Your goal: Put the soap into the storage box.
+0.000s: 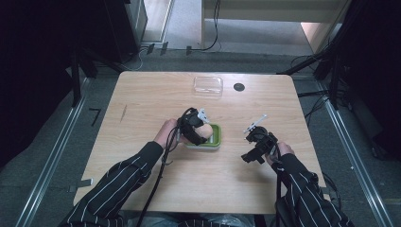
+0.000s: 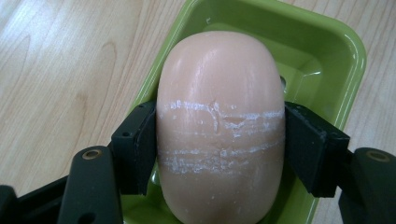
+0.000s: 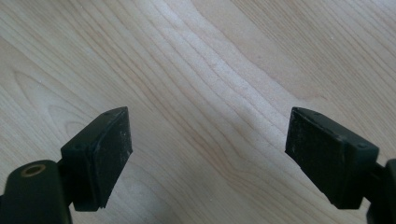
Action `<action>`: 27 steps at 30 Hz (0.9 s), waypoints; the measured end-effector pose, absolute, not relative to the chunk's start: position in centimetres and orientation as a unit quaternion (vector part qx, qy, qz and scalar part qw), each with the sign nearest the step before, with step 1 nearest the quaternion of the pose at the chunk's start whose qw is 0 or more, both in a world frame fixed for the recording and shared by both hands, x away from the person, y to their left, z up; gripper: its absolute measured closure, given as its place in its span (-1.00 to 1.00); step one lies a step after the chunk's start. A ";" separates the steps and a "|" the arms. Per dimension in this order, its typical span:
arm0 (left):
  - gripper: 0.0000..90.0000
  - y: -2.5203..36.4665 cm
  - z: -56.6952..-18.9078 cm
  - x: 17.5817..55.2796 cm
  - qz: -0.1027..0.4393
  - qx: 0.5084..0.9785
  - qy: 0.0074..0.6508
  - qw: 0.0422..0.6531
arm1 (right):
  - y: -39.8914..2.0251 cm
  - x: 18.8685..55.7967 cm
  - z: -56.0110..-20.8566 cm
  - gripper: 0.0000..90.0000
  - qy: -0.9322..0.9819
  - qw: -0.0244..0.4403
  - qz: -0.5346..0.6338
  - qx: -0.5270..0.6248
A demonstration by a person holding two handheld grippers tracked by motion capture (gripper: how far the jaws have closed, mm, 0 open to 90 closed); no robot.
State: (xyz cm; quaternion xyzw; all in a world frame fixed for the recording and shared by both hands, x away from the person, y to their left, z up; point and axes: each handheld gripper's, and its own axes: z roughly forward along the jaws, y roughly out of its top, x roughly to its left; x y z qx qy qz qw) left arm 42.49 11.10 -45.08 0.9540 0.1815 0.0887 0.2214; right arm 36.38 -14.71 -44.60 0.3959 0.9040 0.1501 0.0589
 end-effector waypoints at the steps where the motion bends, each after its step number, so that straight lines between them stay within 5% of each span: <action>1: -0.27 11.1 -45.1 42.5 0.088 0.954 0.183 0.223 | -14.7 36.4 -44.6 -0.66 0.904 0.058 0.150 0.396; 27: -0.73 11.3 -43.9 42.5 0.108 0.942 0.204 0.243 | -14.5 37.1 -45.0 -0.66 0.907 0.055 0.149 0.390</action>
